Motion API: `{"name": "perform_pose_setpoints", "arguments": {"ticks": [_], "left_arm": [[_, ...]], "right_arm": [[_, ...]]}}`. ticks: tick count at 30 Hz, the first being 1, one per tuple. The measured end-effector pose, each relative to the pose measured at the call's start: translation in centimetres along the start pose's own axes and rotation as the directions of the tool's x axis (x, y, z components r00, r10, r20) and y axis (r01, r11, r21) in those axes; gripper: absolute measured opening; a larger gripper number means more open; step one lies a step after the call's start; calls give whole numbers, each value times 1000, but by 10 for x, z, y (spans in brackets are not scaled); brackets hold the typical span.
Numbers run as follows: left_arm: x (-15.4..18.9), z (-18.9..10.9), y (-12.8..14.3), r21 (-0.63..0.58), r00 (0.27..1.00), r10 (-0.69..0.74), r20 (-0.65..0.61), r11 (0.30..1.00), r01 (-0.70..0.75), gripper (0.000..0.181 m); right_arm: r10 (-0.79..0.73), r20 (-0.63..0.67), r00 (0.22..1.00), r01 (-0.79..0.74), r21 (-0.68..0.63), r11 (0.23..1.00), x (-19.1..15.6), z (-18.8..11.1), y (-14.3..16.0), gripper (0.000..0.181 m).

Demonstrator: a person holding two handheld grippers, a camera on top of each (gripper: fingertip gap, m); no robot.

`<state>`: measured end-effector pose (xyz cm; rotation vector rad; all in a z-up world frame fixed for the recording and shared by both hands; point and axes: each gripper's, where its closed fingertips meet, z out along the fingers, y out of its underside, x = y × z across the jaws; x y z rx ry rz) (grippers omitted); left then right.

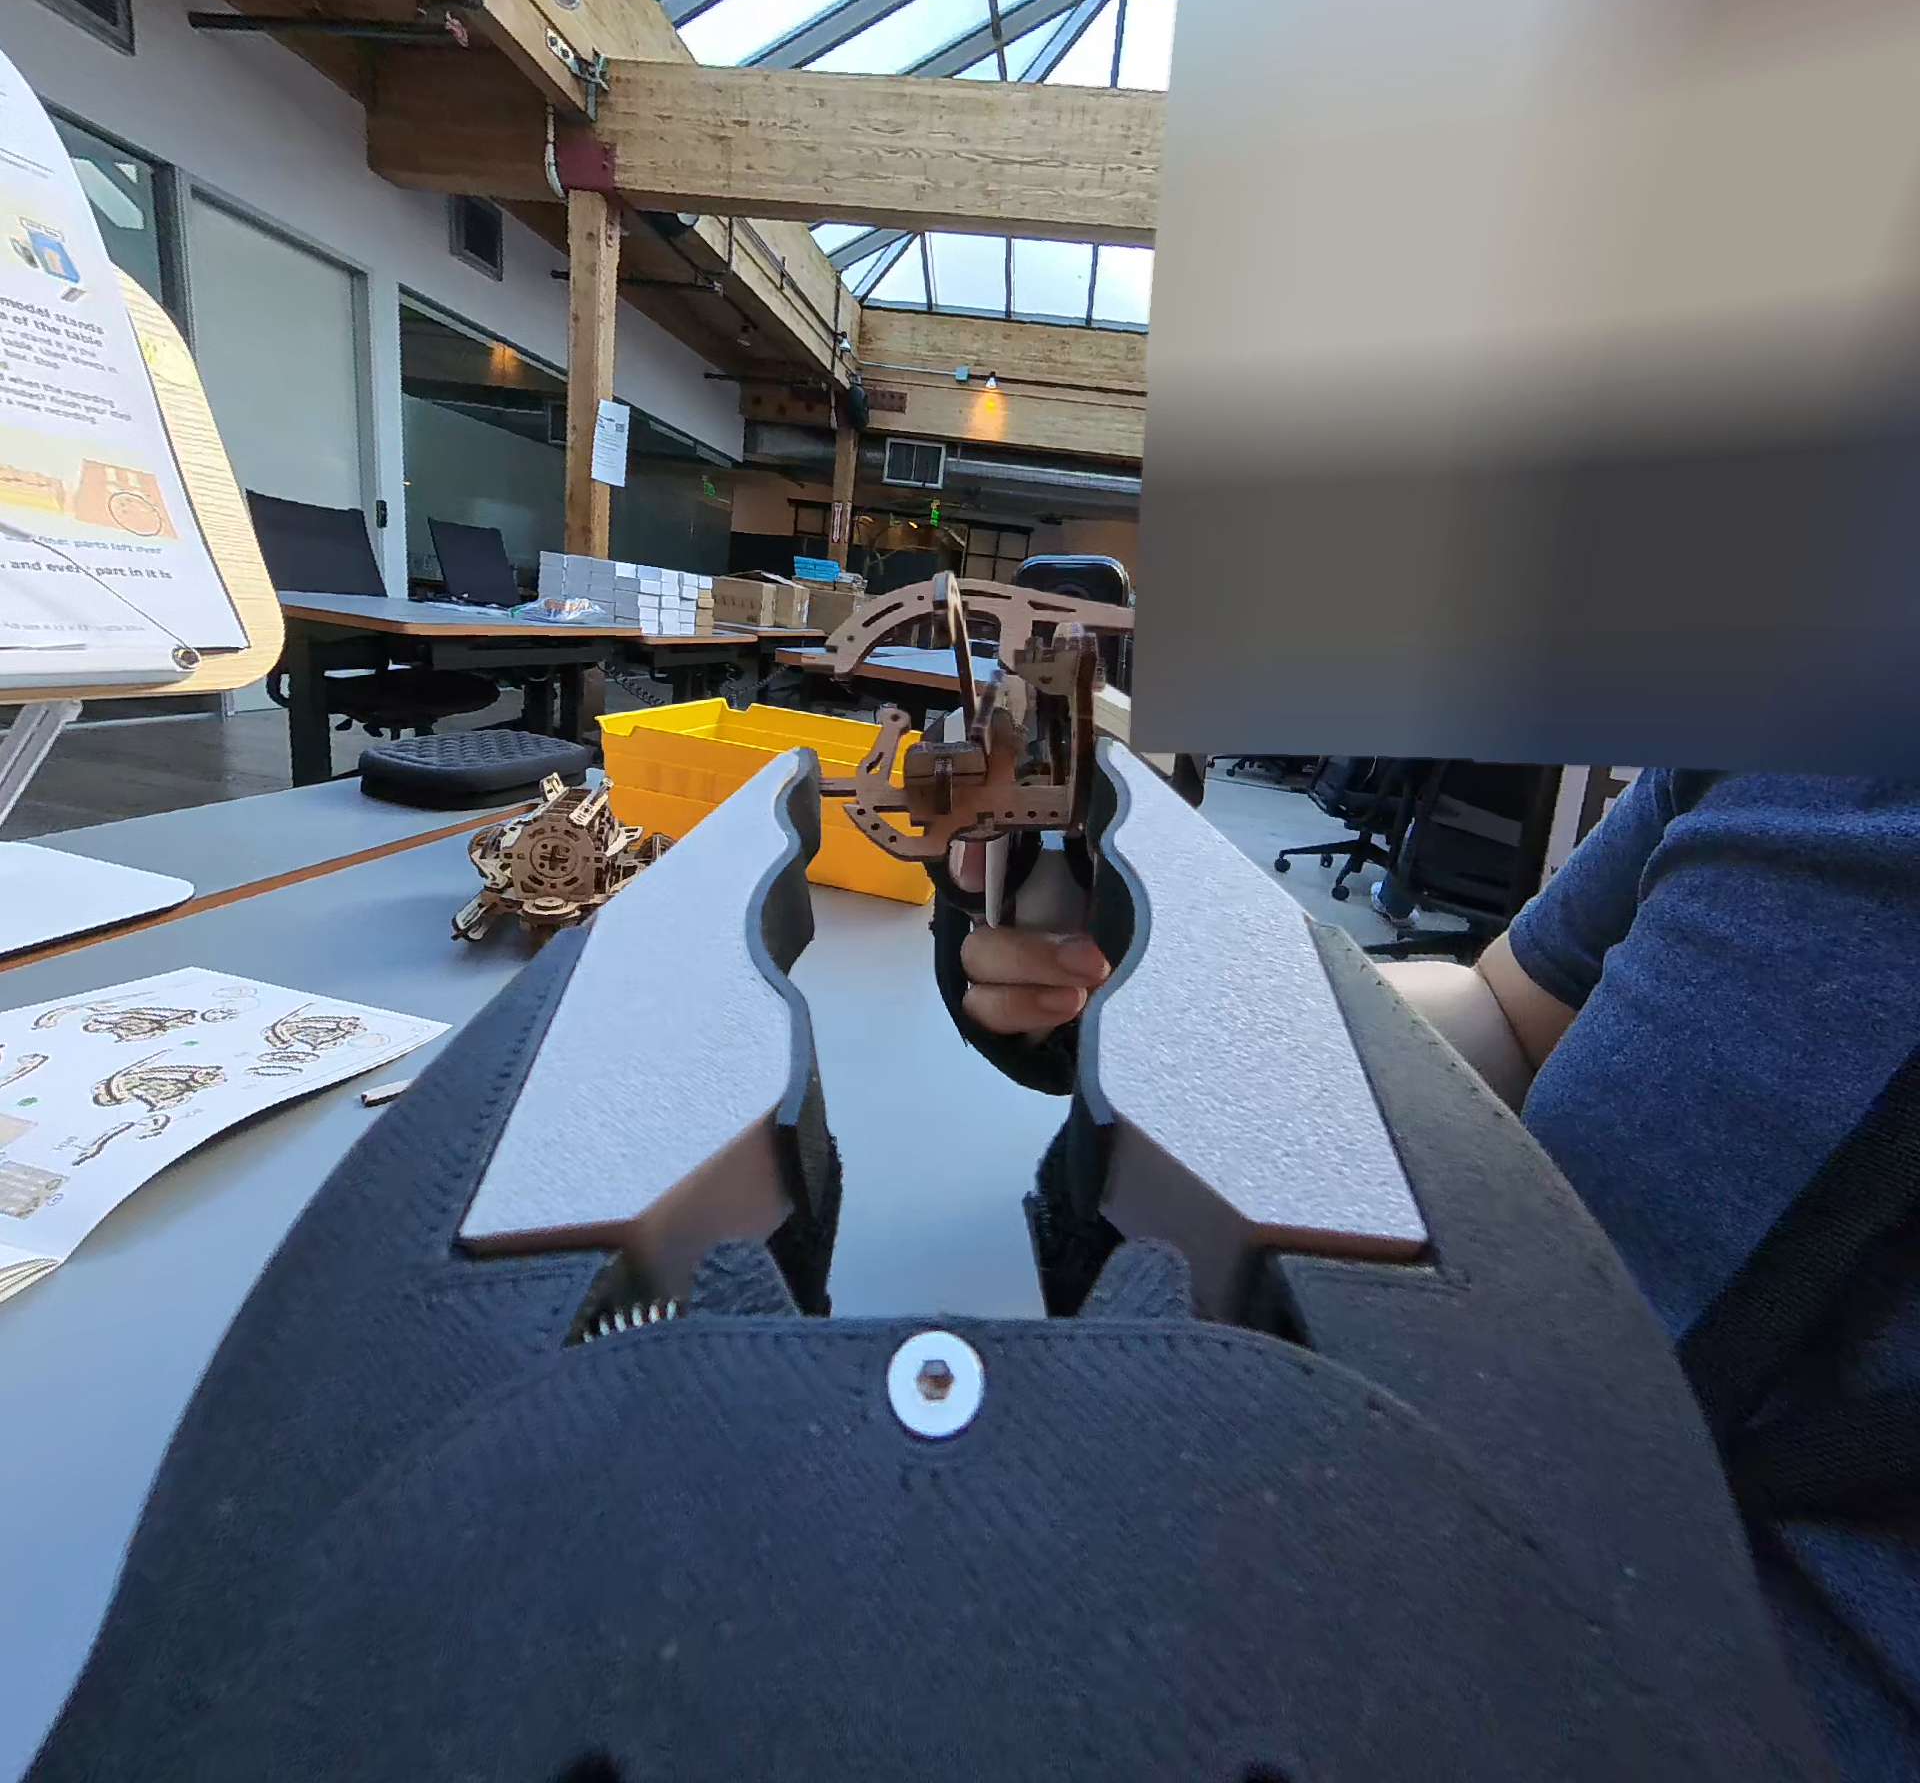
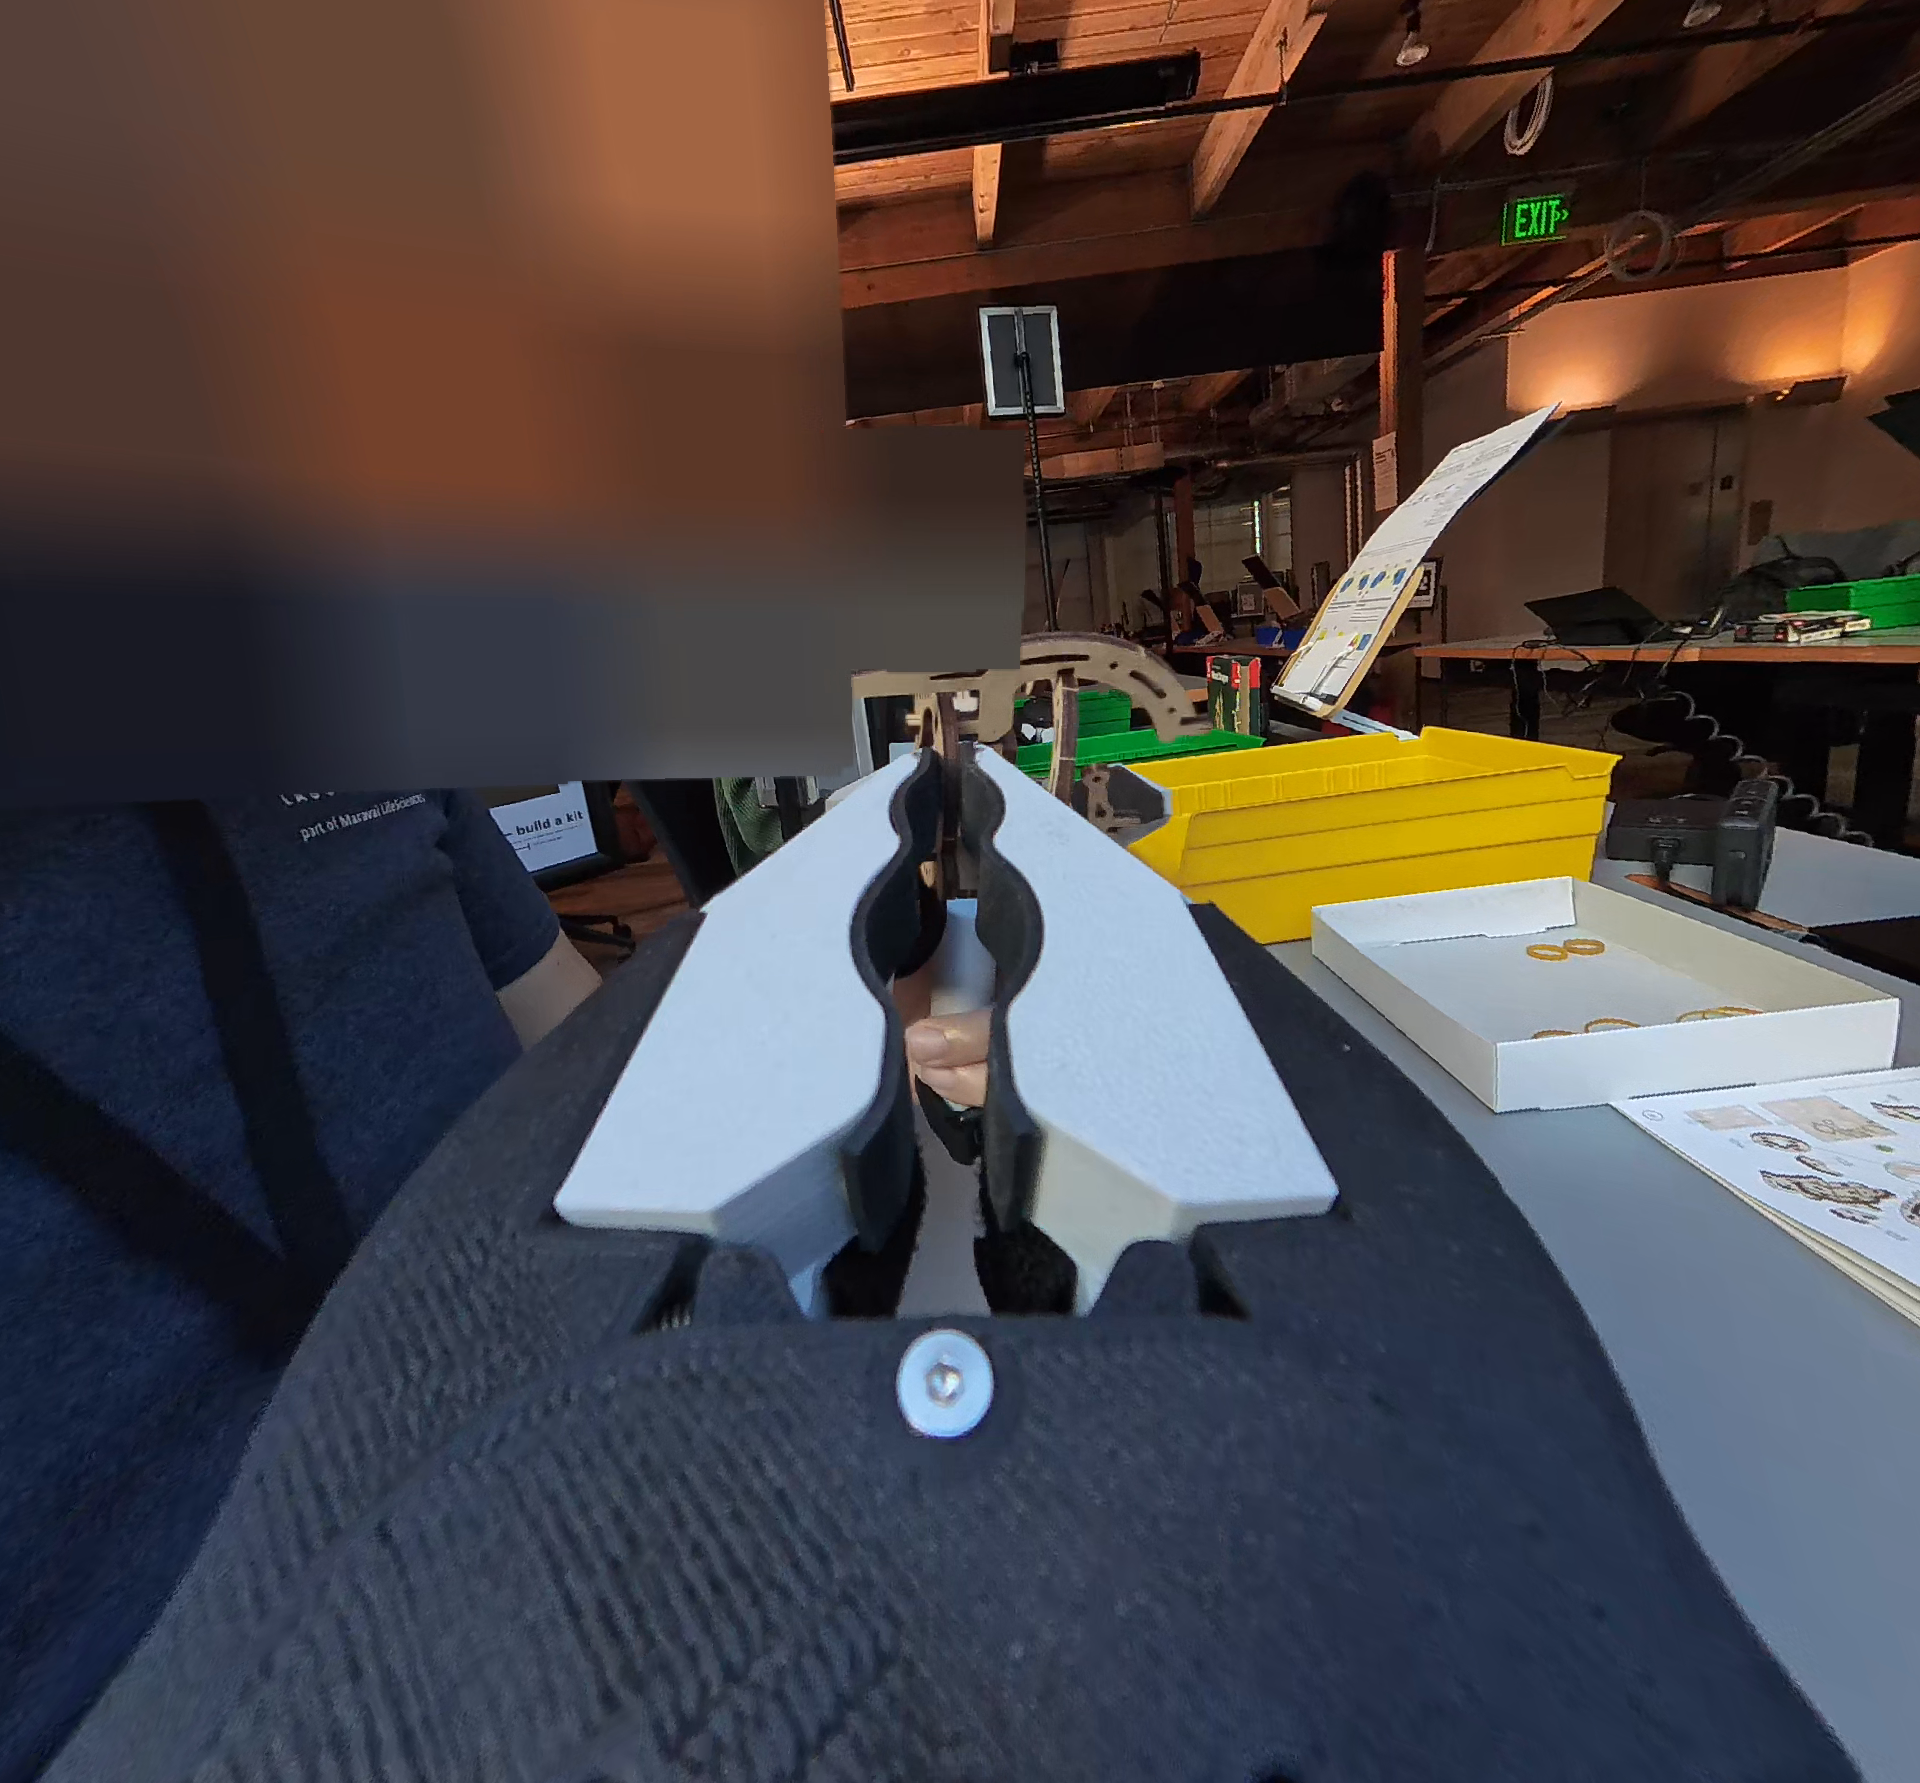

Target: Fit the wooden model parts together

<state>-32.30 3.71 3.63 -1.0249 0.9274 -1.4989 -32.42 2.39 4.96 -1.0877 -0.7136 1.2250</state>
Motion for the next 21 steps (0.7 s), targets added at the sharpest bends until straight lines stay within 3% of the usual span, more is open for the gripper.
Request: {"name": "perform_pose_setpoints", "arguments": {"ticks": [6,12,16,21], "left_arm": [[4,-1,-2,15,999,34,-1,999,-34,50],[6,-2,-4,36,999,-17,-27,999,18,65],[4,-2,4,-2,998,56,8,998,-56,73],[3,-2,7,-9,998,67,22,998,-66,68]], "right_arm": [[-27,17,999,27,2,1000,-4,2,-1,1],[-30,6,1000,30,2,1000,-1,3,-1,1],[-22,8,1000,22,10,1000,-2,3,-2,1],[-24,15,1000,24,2,1000,-3,5,-1,1]]}}
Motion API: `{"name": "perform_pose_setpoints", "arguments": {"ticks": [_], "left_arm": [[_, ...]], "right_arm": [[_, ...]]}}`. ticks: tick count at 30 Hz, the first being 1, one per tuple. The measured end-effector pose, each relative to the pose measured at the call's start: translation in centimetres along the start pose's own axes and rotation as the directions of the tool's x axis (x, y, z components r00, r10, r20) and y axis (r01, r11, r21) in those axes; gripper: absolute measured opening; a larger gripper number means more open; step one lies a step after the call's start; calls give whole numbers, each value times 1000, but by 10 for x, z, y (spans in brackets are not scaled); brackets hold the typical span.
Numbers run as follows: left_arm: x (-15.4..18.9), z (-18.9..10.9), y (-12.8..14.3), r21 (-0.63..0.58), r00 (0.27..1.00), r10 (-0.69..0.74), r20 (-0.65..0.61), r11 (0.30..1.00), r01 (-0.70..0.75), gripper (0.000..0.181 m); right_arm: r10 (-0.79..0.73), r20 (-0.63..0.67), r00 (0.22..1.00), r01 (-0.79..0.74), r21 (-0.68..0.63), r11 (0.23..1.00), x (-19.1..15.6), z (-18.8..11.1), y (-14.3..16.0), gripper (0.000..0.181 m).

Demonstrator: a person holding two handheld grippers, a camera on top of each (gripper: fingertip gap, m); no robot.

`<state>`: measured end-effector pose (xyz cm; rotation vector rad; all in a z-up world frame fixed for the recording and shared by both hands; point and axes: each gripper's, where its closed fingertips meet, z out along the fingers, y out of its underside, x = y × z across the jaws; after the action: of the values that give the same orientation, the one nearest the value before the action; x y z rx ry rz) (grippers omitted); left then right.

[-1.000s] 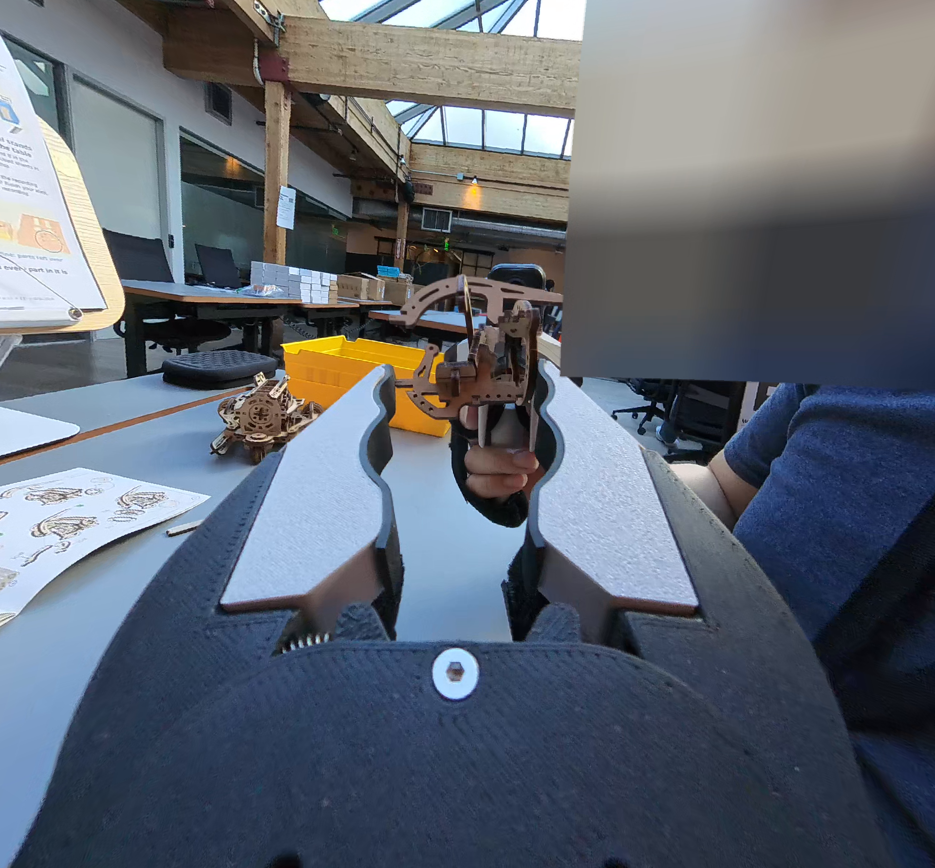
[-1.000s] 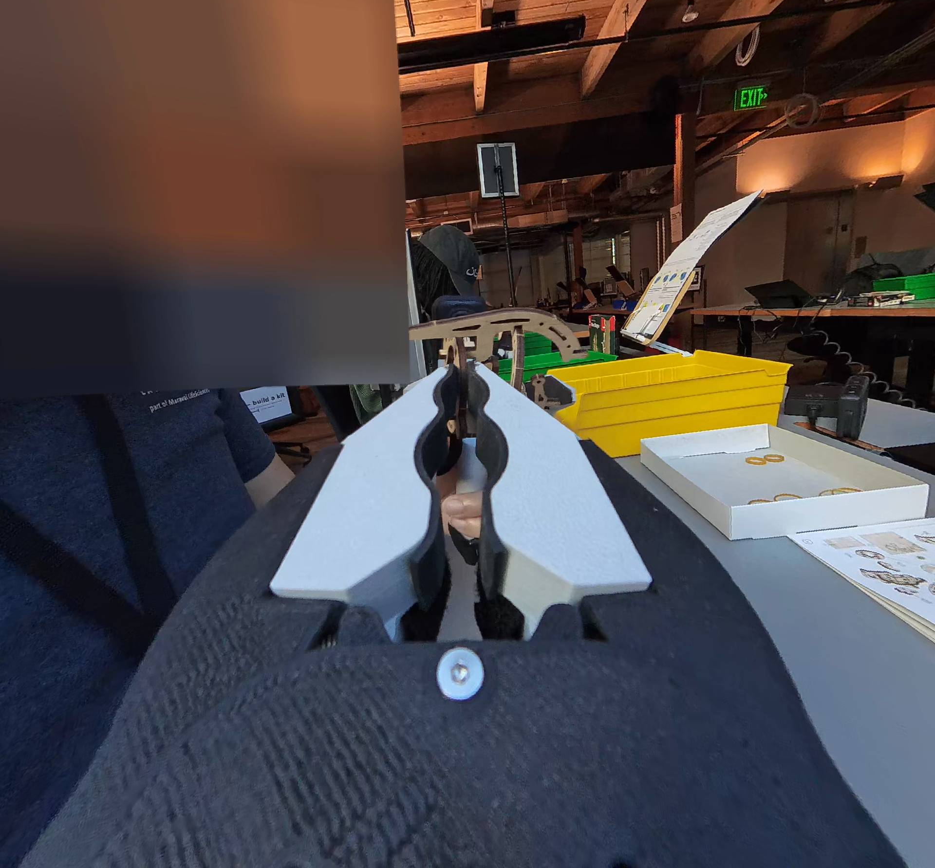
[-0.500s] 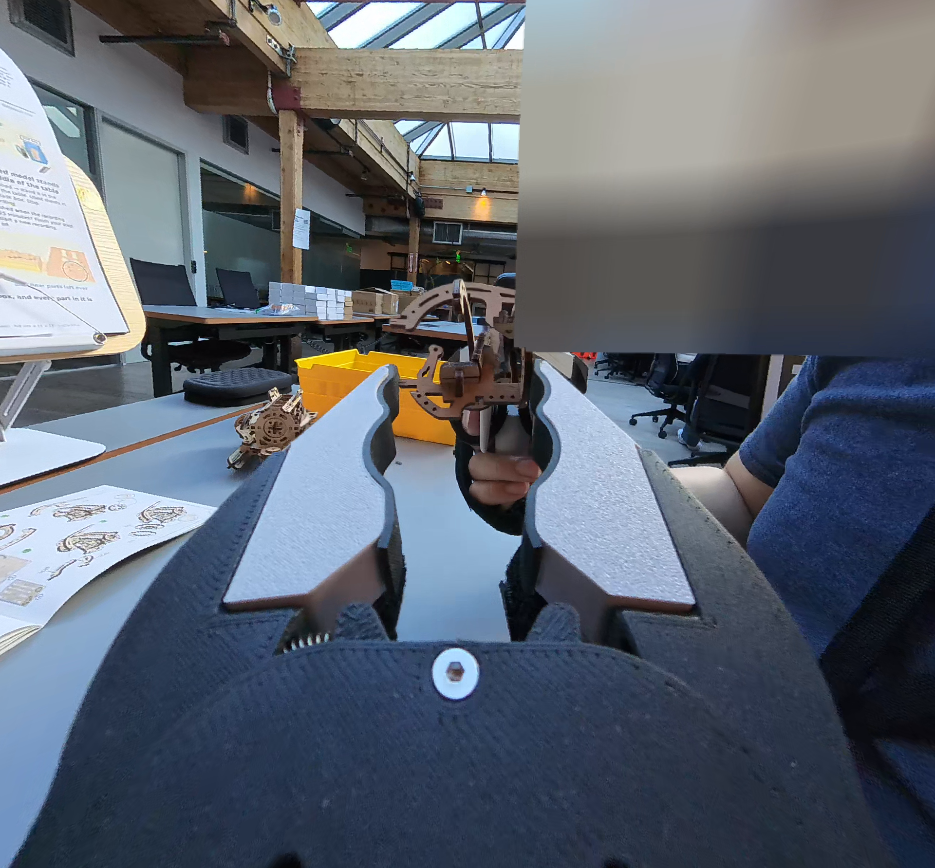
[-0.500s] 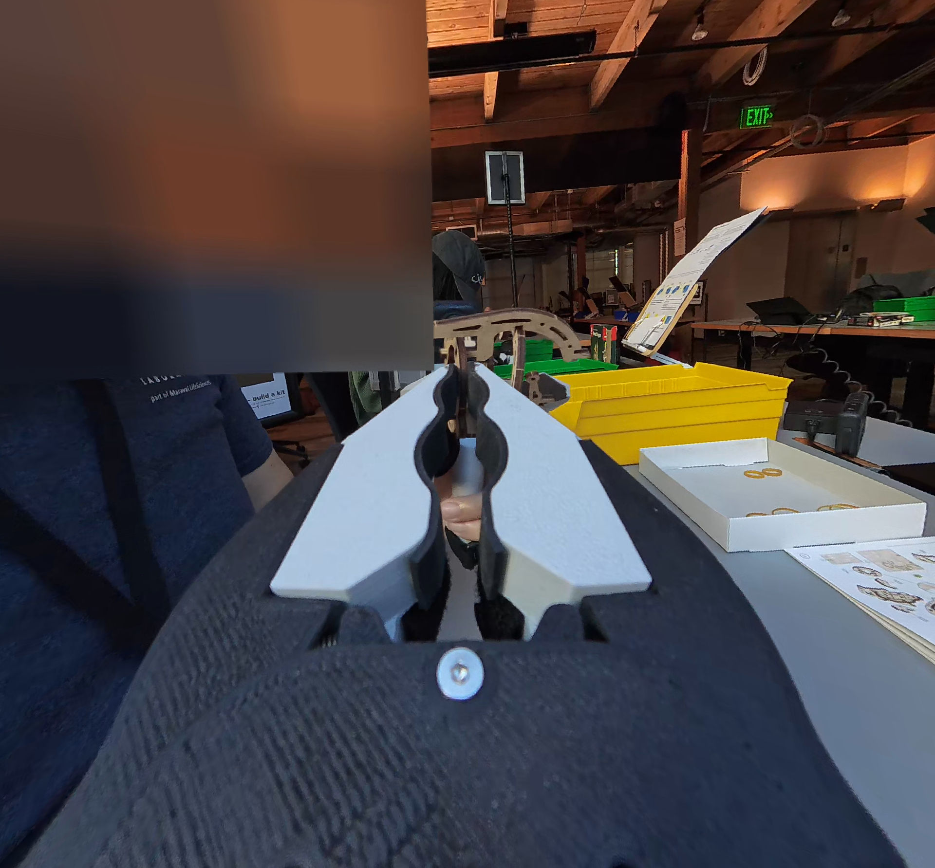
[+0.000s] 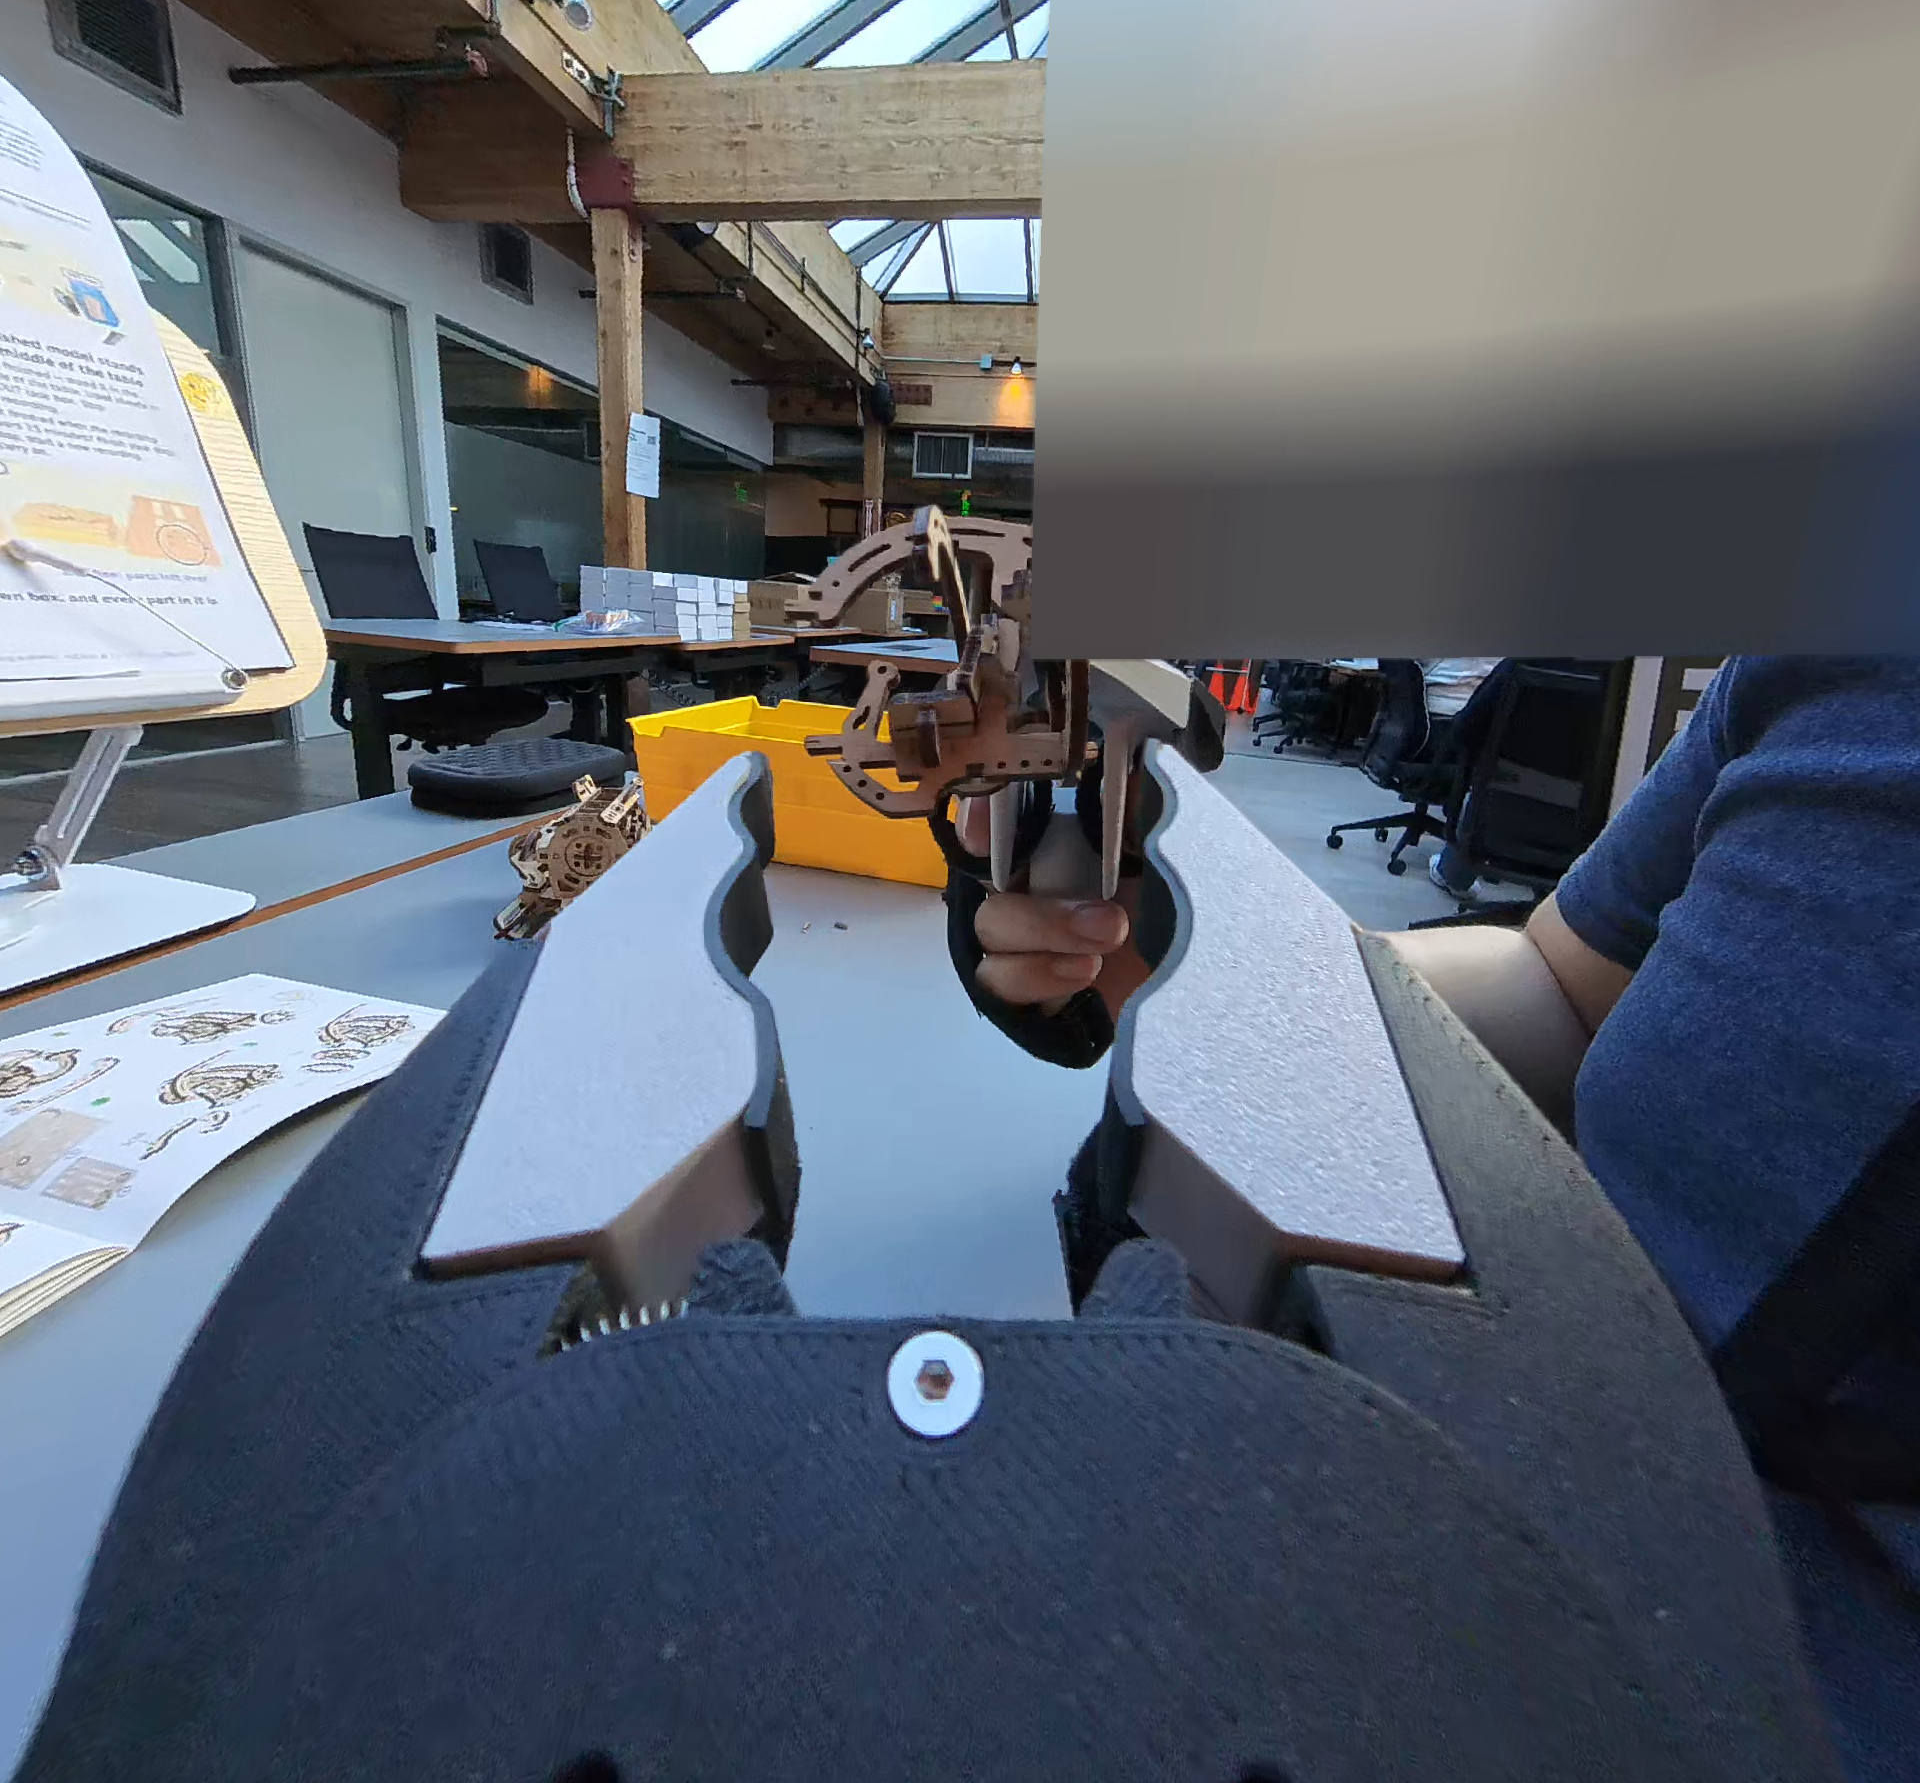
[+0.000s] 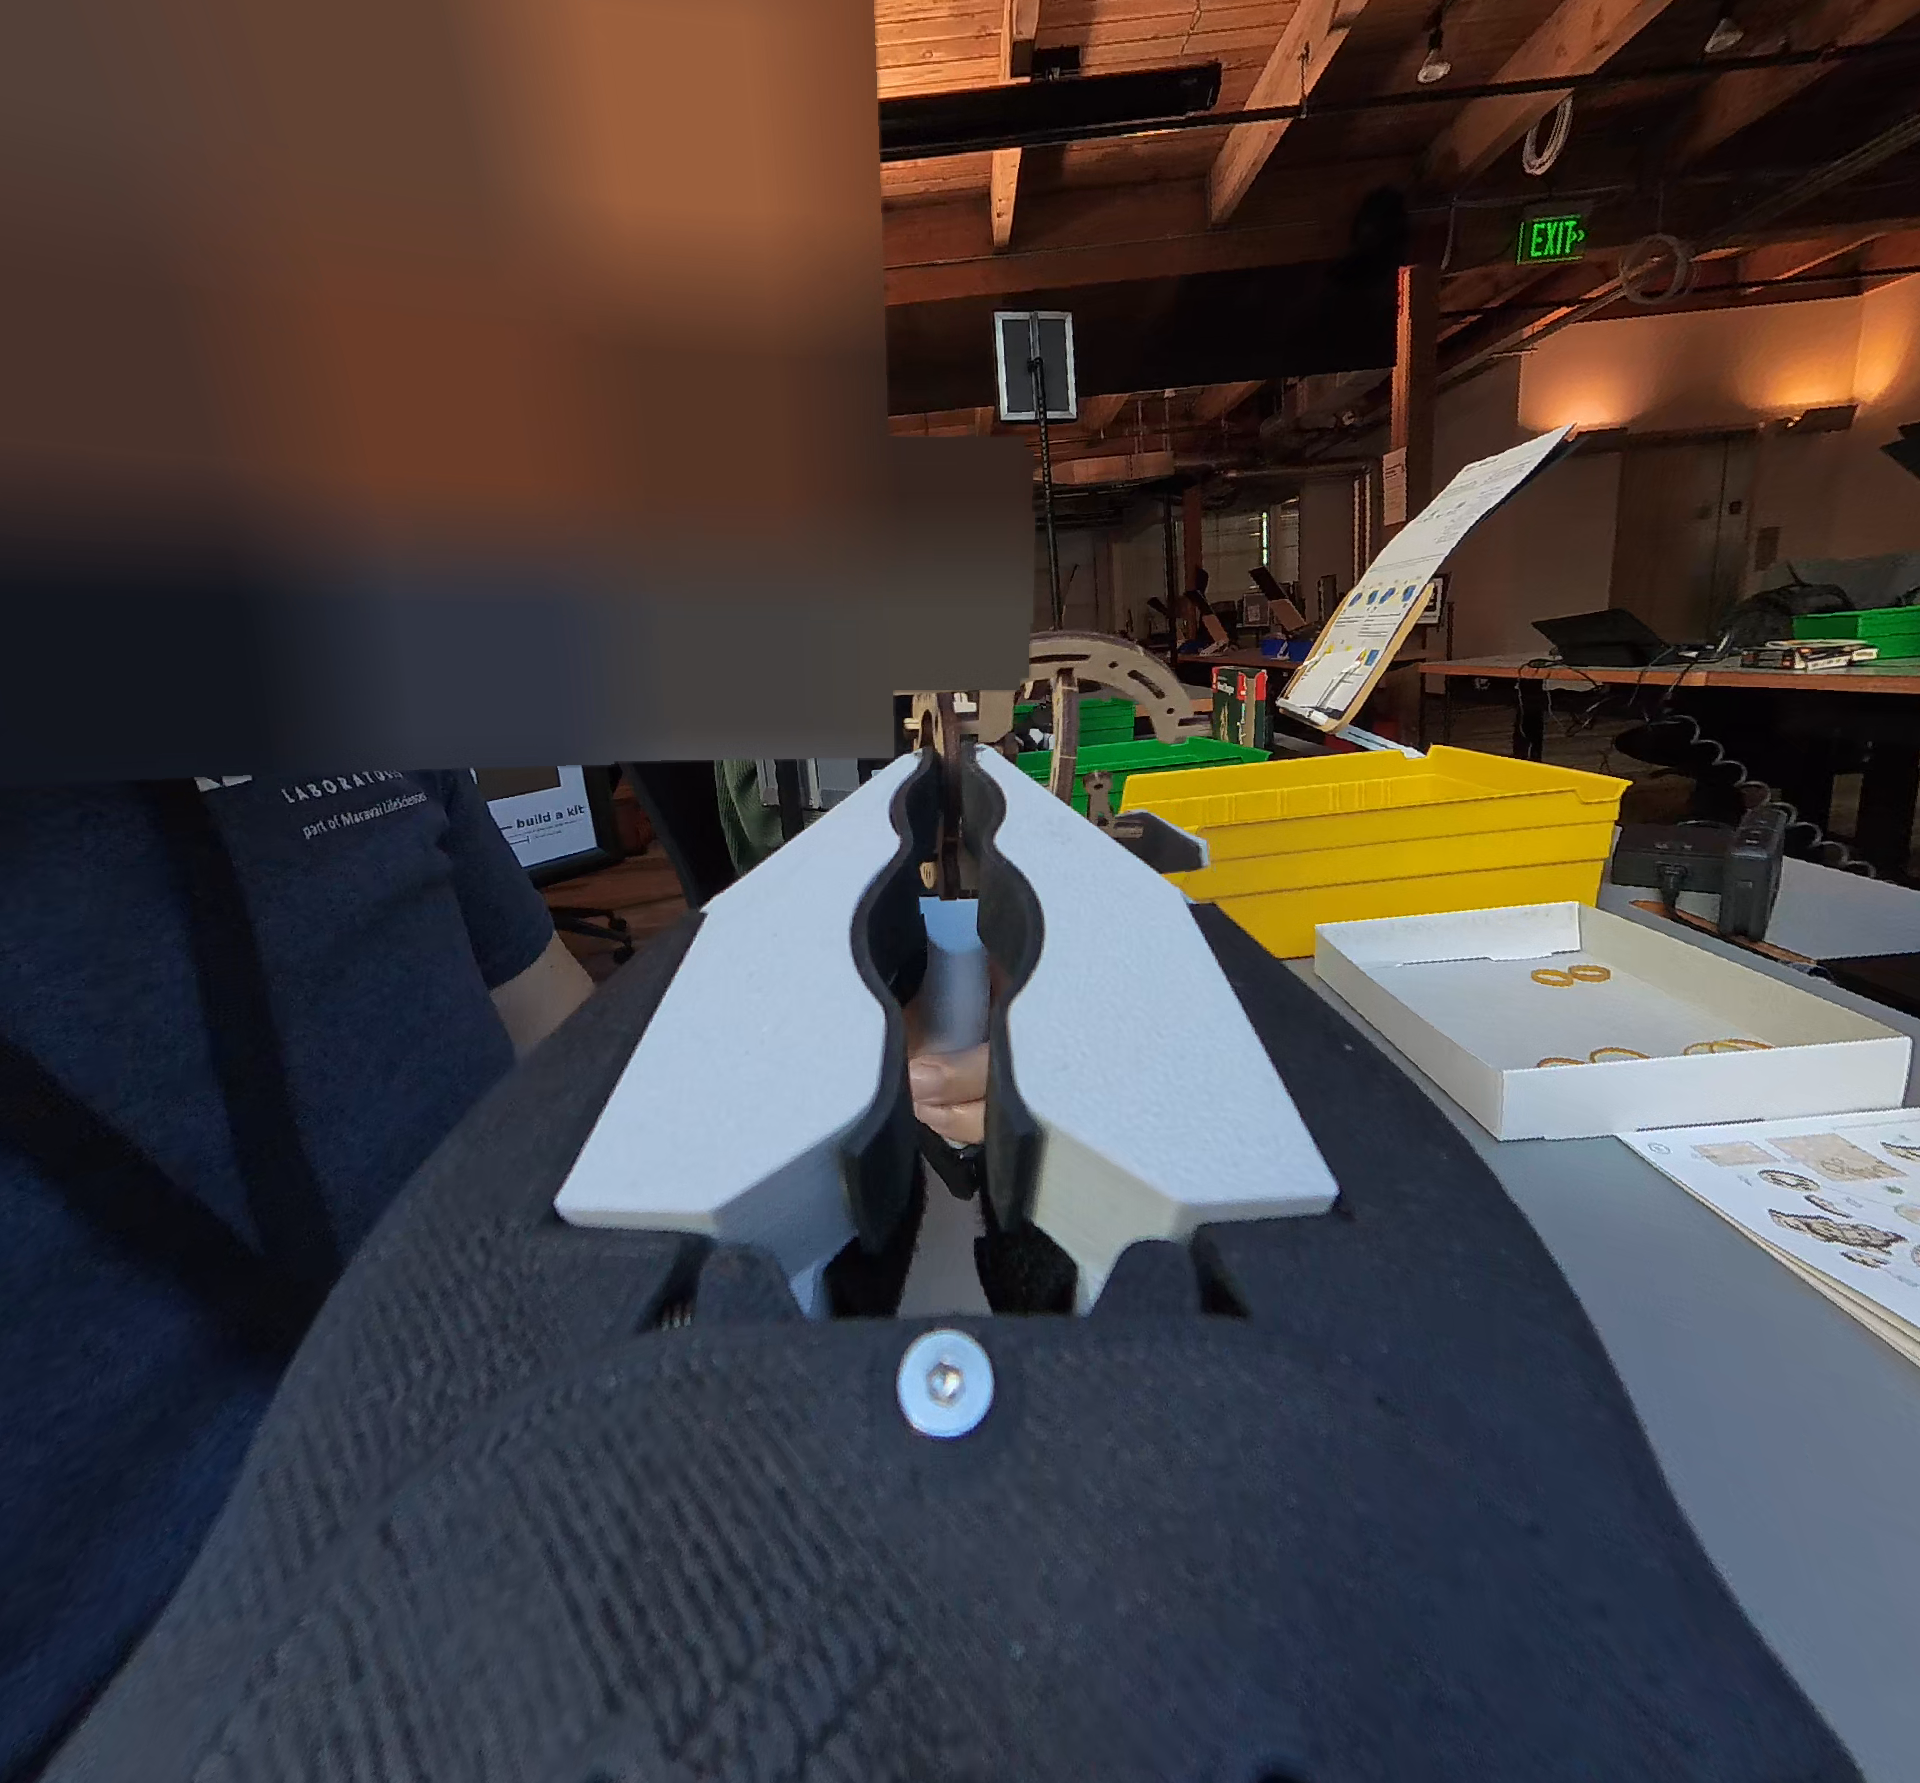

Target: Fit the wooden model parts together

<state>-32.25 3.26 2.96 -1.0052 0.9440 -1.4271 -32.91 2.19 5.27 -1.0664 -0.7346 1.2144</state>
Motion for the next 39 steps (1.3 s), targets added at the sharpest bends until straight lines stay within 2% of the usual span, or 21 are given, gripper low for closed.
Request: {"name": "perform_pose_setpoints", "arguments": {"ticks": [7,11,17,21,25,33,37,39], "left_arm": [[-2,1,-4,-2,999,40,9,999,-40,53],[-3,2,-5,-11,997,65,31,998,-65,53],[-11,0,-11,67,994,-90,54,994,87,52],[-19,-5,-15,146,971,-238,32,962,231,53],[-27,-10,-14,183,945,-326,24,931,317,53],[-37,-19,-16,243,909,-416,19,884,399,53],[-39,-21,-13,245,913,-406,35,889,386,53],[-38,-23,-14,243,928,-368,50,906,346,53]], "right_arm": [[1,-2,1000,-1,-1,1000,1,0,1,1],[4,-4,1000,-4,-1,1000,2,-1,1,0],[17,-25,1000,-17,-12,1000,9,1,-1,5],[5,-38,999,-7,-55,998,11,3,4,14],[4,-73,997,-11,-92,996,16,3,8,17],[-17,-130,991,-7,-183,983,21,1,13,19],[-32,-204,978,-19,-245,969,29,-5,17,19],[26,-241,970,-88,-249,965,33,-9,16,18]]}}
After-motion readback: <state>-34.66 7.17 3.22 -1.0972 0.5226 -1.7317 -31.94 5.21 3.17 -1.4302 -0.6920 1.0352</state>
